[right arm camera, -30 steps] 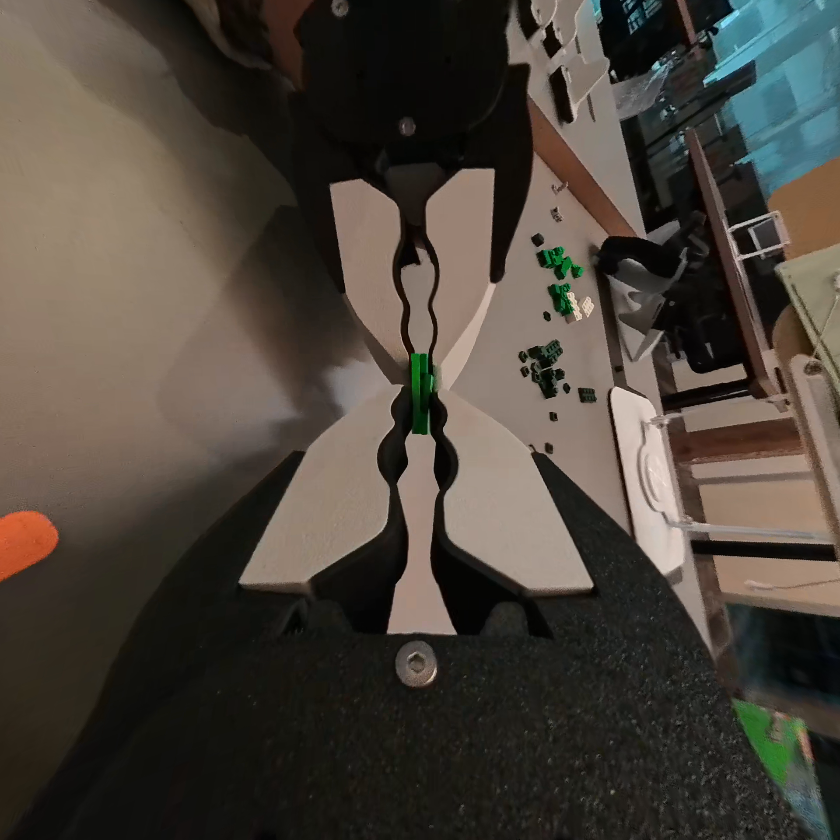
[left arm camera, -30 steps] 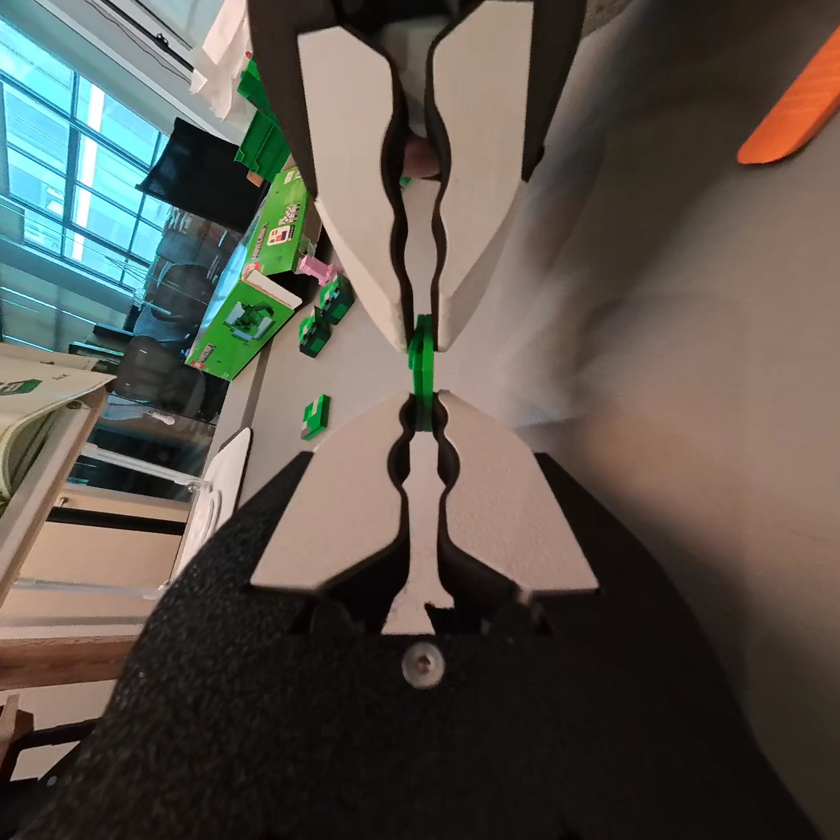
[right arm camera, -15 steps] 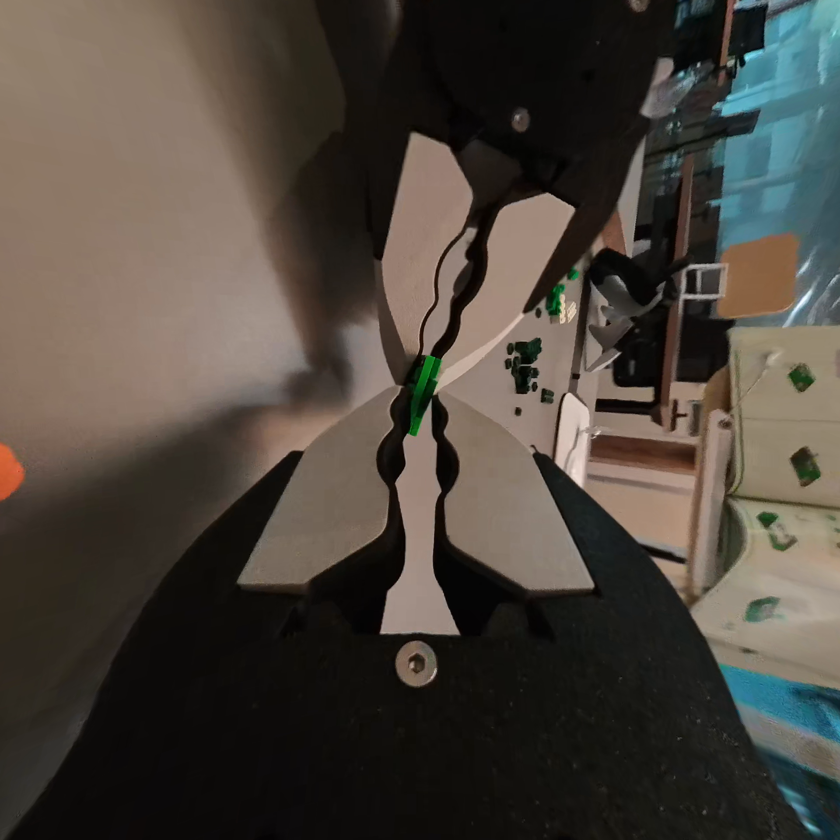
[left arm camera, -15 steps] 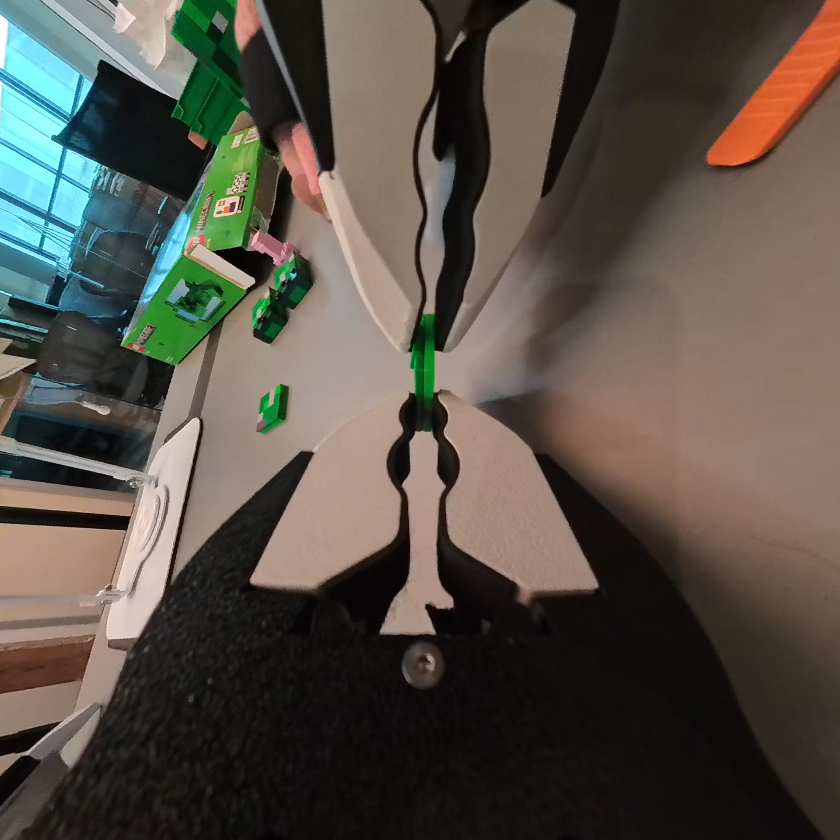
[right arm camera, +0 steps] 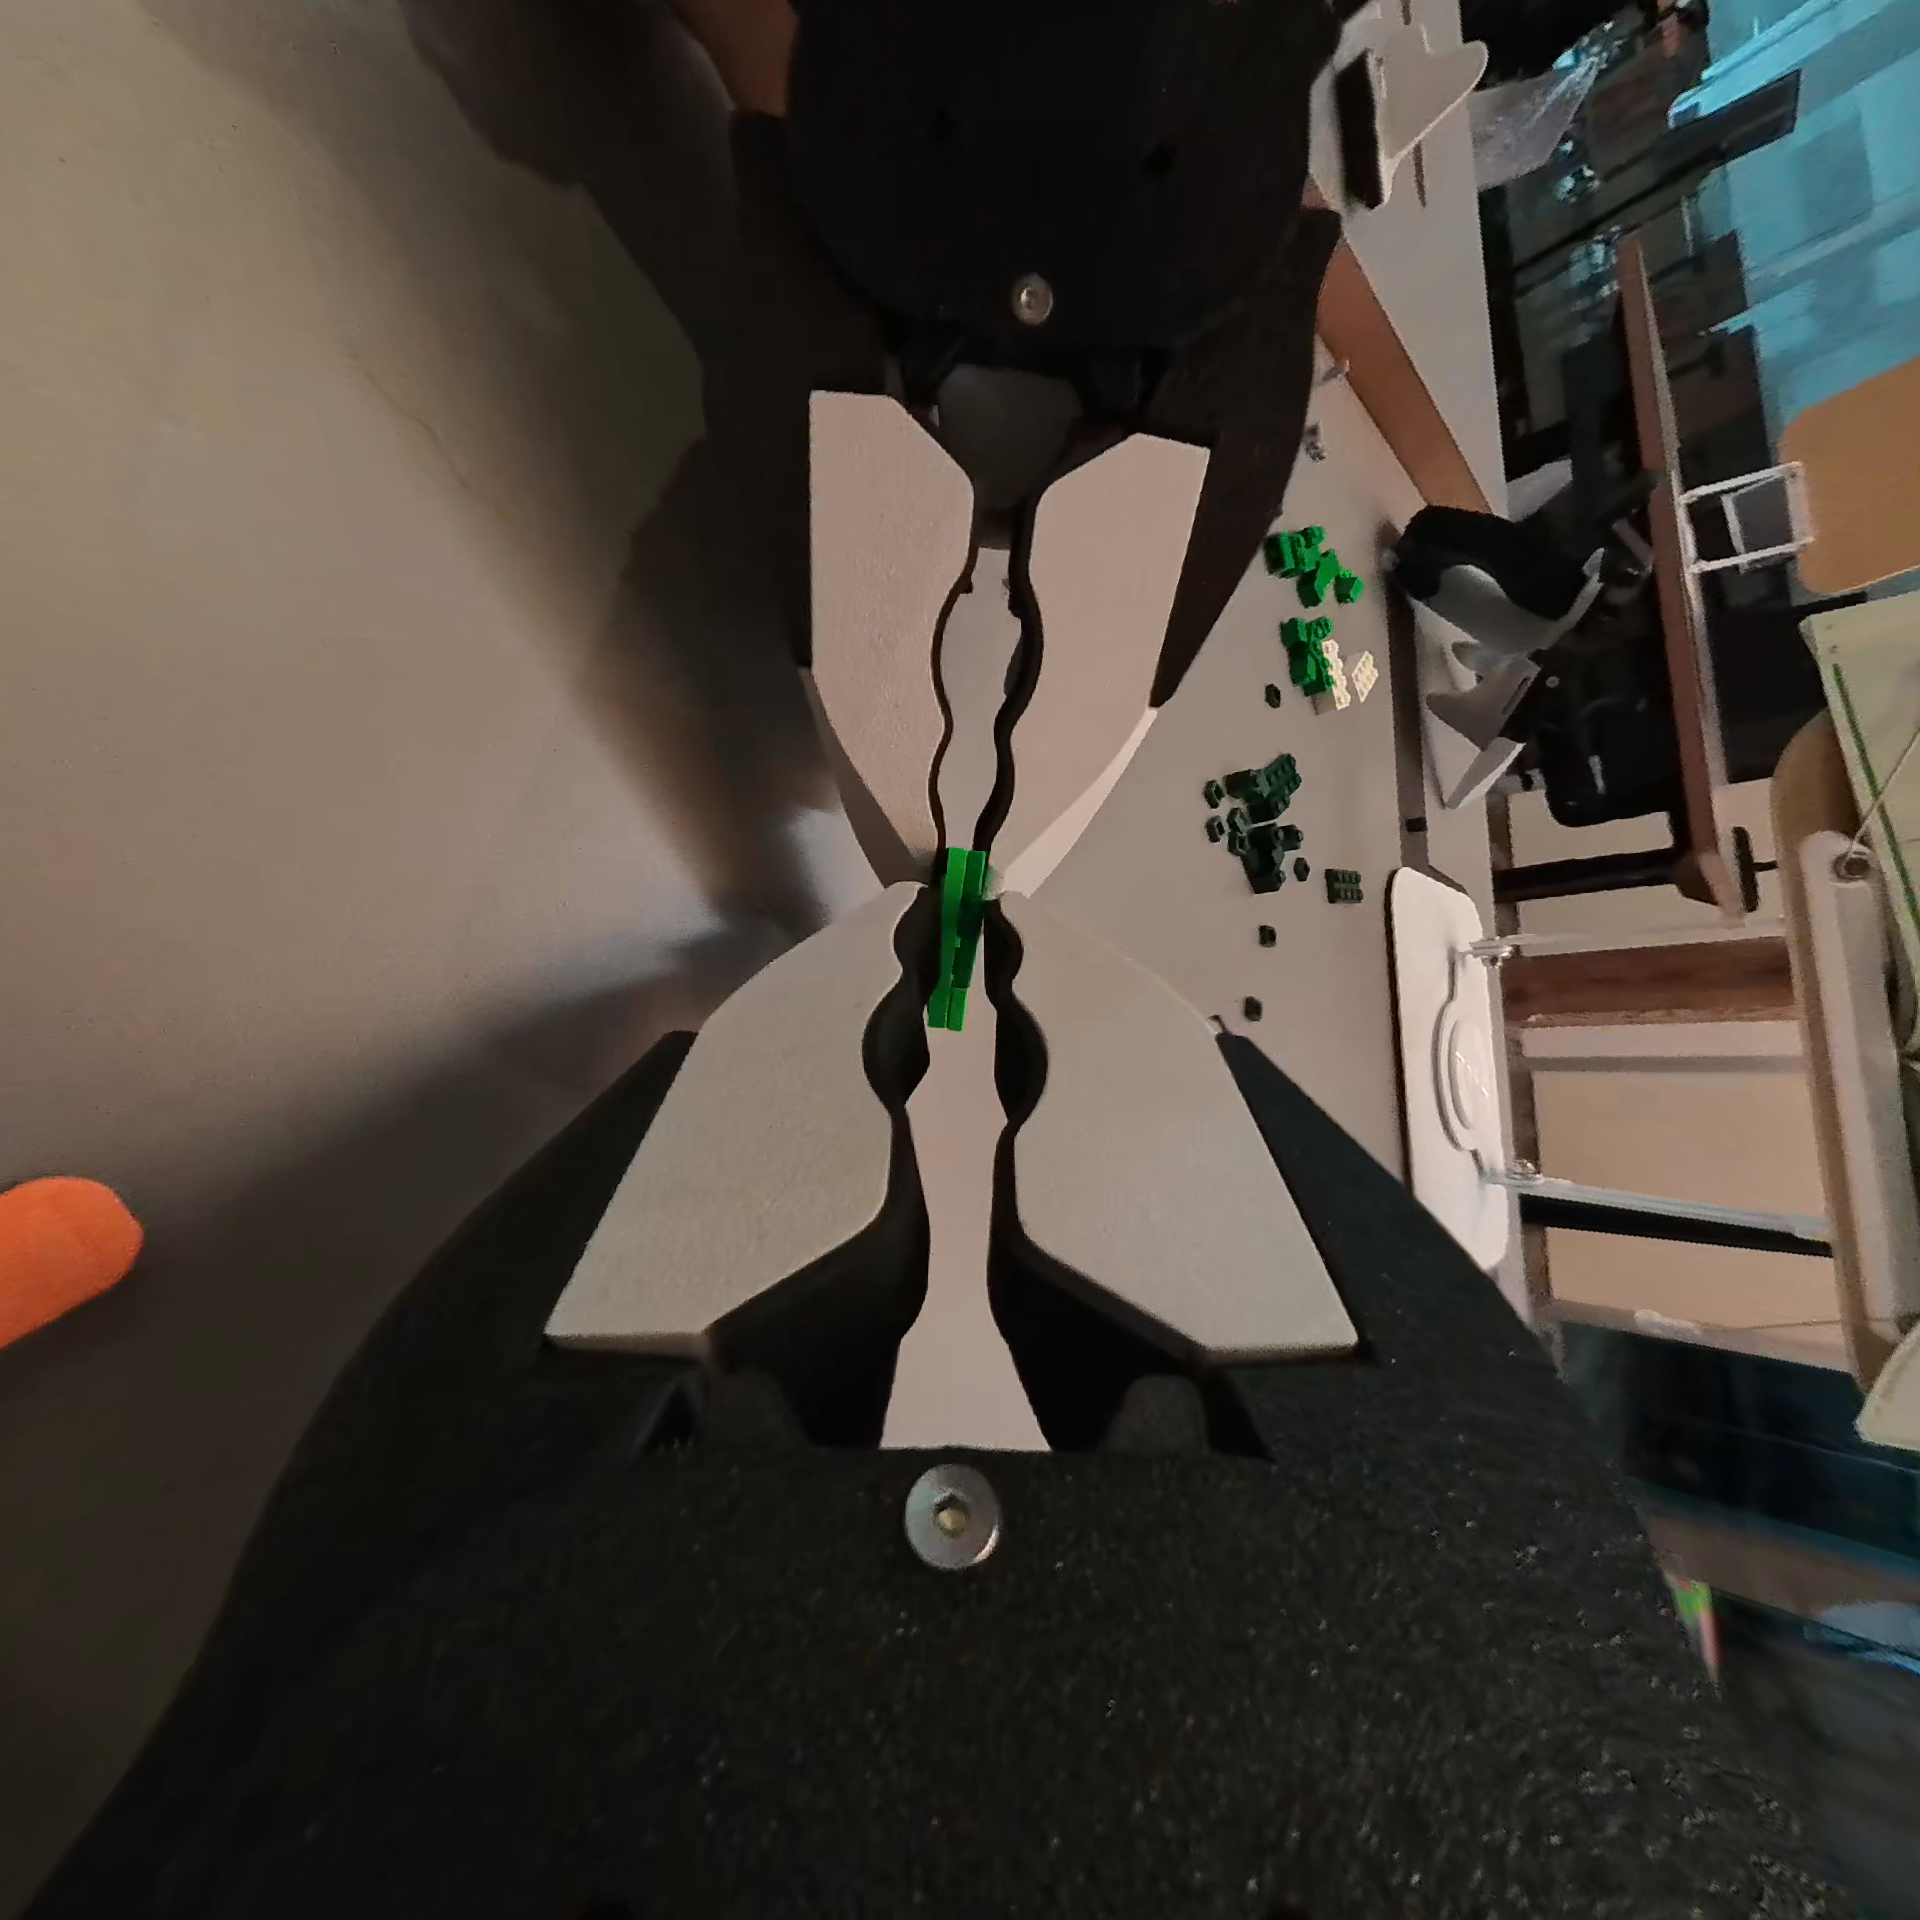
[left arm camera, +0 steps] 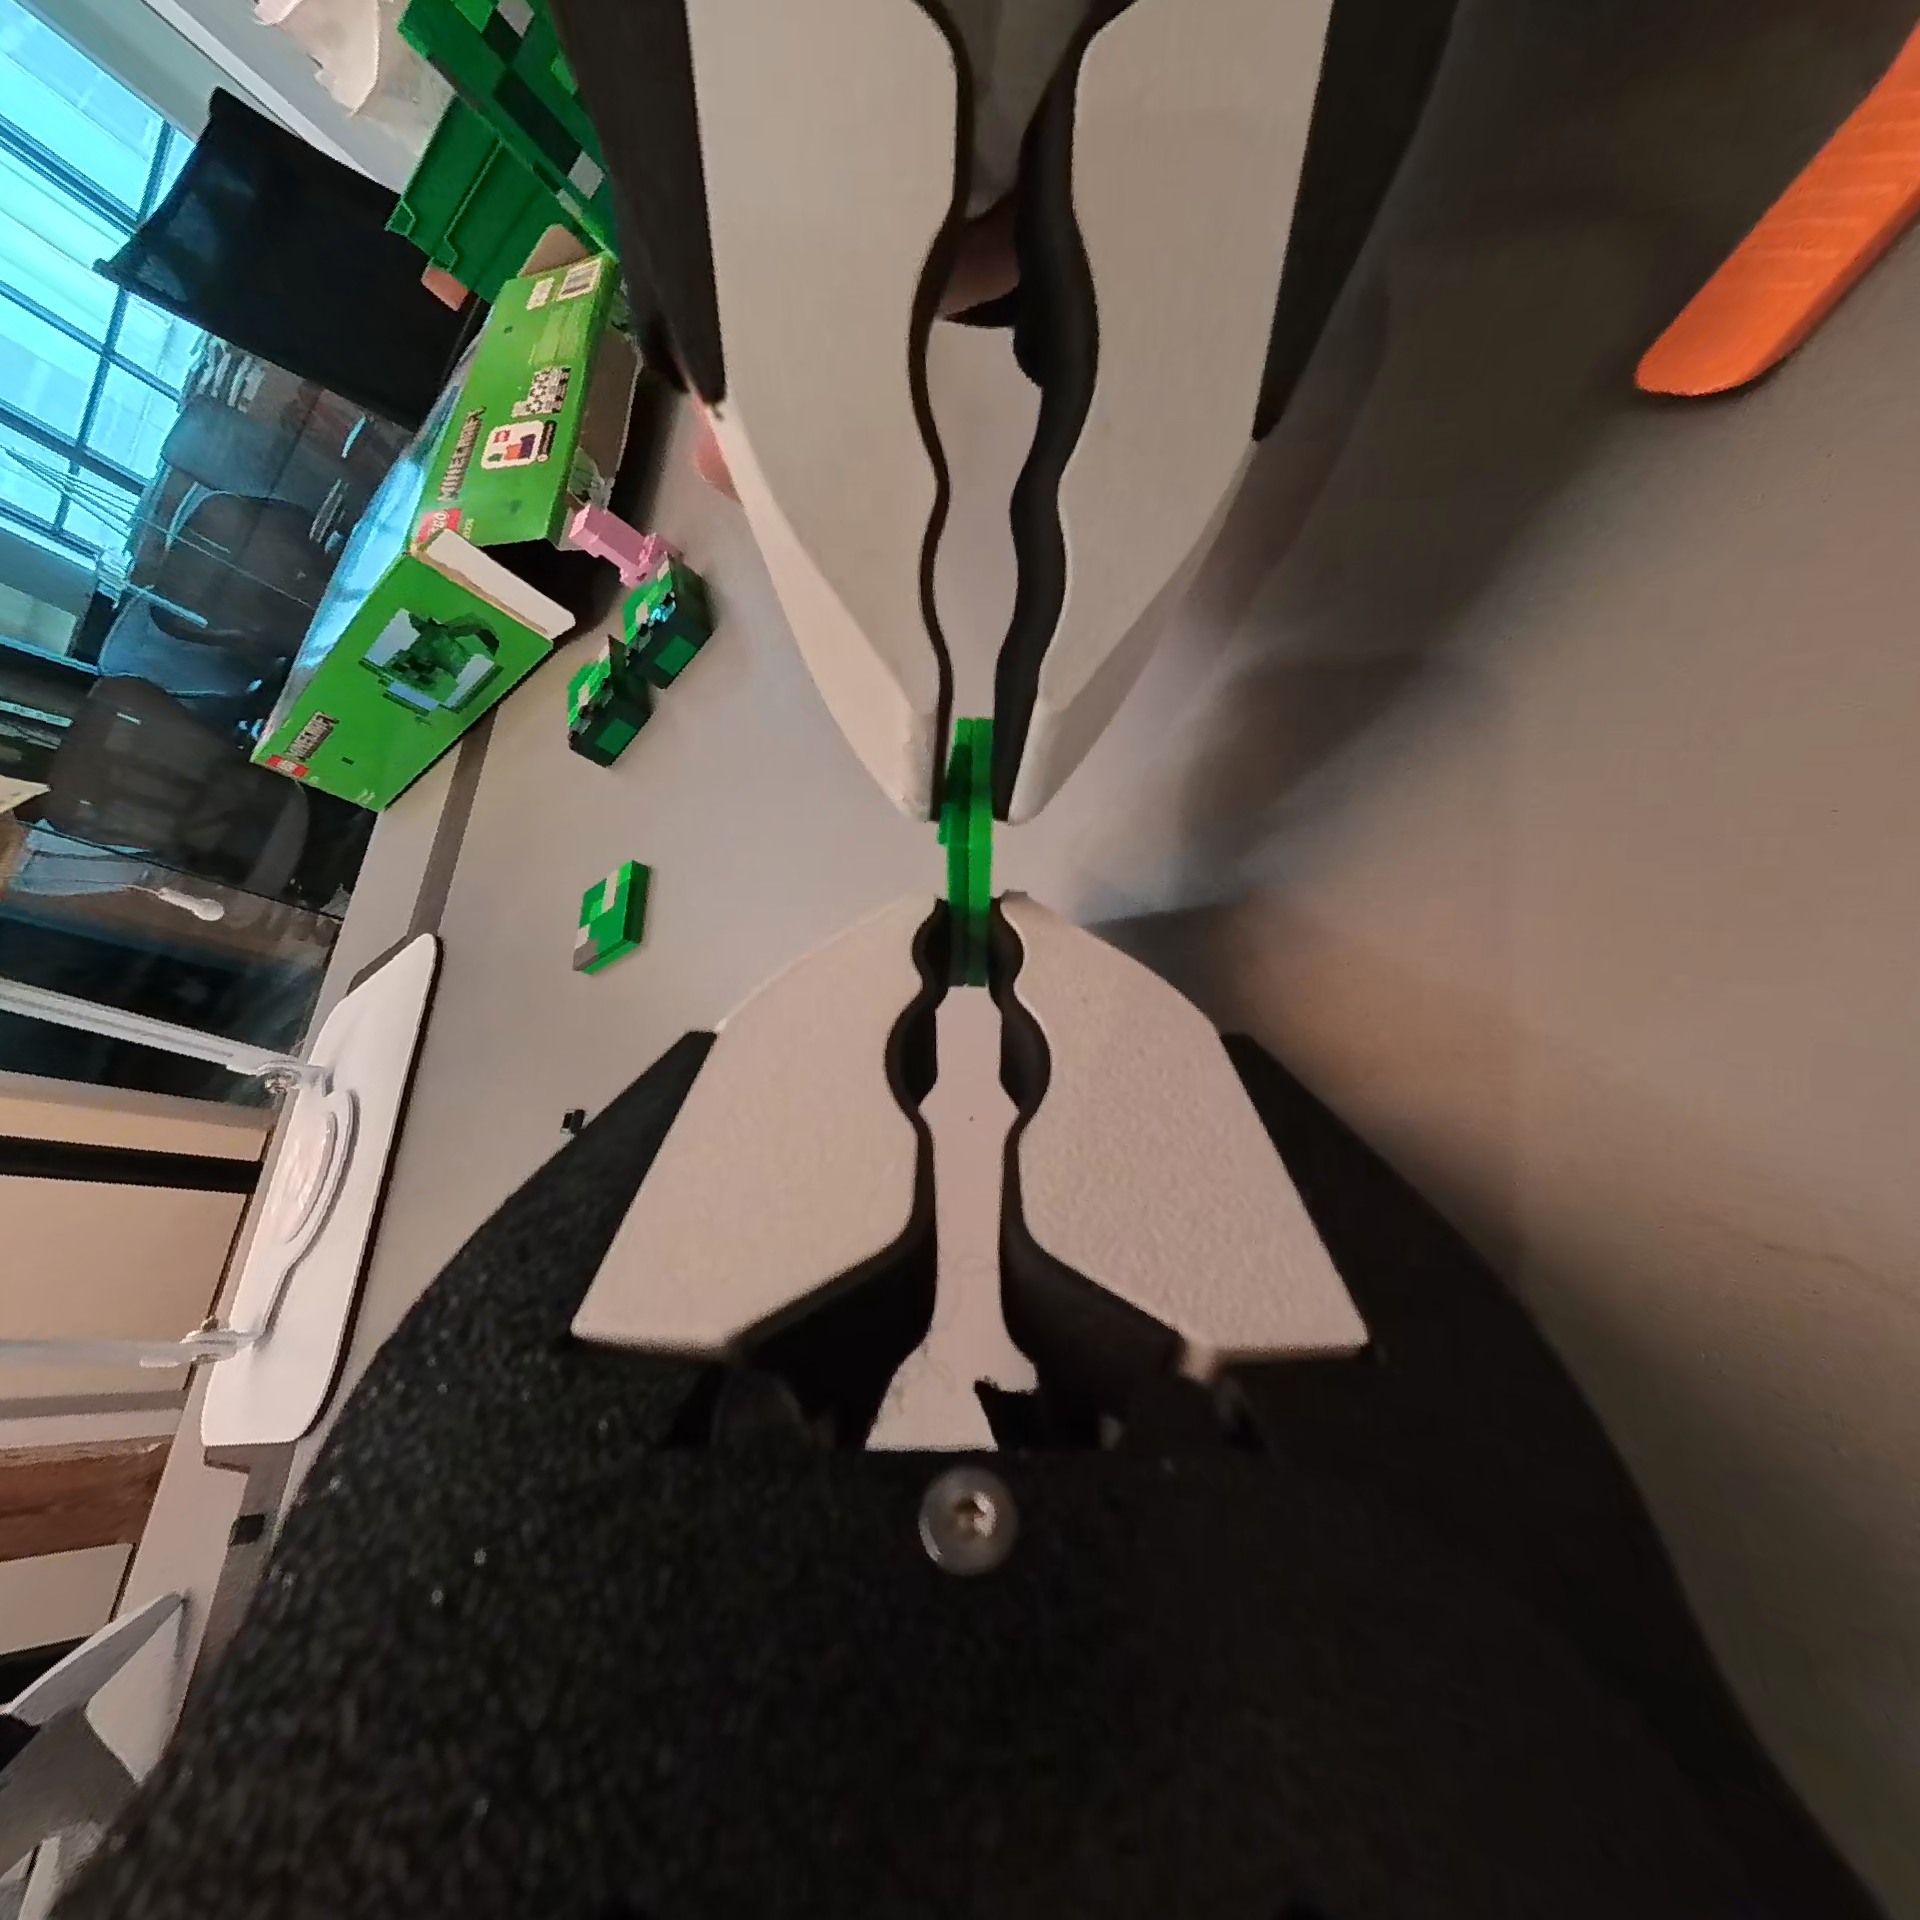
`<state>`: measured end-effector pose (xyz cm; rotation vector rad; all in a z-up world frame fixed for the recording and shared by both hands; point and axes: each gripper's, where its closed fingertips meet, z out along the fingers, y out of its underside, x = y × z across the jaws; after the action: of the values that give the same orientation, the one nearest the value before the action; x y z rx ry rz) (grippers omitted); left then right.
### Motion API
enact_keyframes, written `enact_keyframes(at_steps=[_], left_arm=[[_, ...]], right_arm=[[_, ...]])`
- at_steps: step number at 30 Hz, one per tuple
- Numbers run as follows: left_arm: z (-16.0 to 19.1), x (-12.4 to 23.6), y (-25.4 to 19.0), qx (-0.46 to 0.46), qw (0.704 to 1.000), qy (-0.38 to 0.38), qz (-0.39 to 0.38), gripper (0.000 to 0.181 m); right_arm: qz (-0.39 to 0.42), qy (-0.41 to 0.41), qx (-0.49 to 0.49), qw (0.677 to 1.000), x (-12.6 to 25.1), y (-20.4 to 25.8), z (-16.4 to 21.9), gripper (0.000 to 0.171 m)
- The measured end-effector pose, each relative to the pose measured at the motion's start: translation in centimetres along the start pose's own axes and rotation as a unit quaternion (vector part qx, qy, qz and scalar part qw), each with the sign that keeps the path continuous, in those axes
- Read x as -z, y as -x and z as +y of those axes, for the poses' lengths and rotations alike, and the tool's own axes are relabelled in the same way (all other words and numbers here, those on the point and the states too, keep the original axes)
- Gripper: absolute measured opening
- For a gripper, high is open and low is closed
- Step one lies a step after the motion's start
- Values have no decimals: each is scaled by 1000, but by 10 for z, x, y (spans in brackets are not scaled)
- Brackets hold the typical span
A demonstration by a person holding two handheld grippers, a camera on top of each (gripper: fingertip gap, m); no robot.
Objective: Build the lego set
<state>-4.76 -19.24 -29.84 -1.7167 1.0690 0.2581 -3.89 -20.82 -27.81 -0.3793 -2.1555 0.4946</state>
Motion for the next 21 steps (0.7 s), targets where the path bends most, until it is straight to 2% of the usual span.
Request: enact_keyframes(at_steps=[5, 8, 12, 15, 21], left_arm=[[-1, -1, -3, 5, 1000, -2, 9, 6], [-2, 1, 2, 14, 1000, -9, 0, 6], [0, 1, 2, 12, 1000, -7, 0, 6], [-1, 1, 2, 12, 1000, -7, -2, 6], [0, 0, -3, 2, 1000, -1, 10, 6]], right_arm=[[-18, -9, -10, 1000, 0, 2, 0, 6], [-8, -23, -48, 999, 1, -2, -1, 7], [-4, -17, -70, 997, 2, -6, 3, 19], [-12, -16, -56, 998, 1, -2, 3, 8], [-32, -12, -42, 999, 0, 4, 4, 7]])
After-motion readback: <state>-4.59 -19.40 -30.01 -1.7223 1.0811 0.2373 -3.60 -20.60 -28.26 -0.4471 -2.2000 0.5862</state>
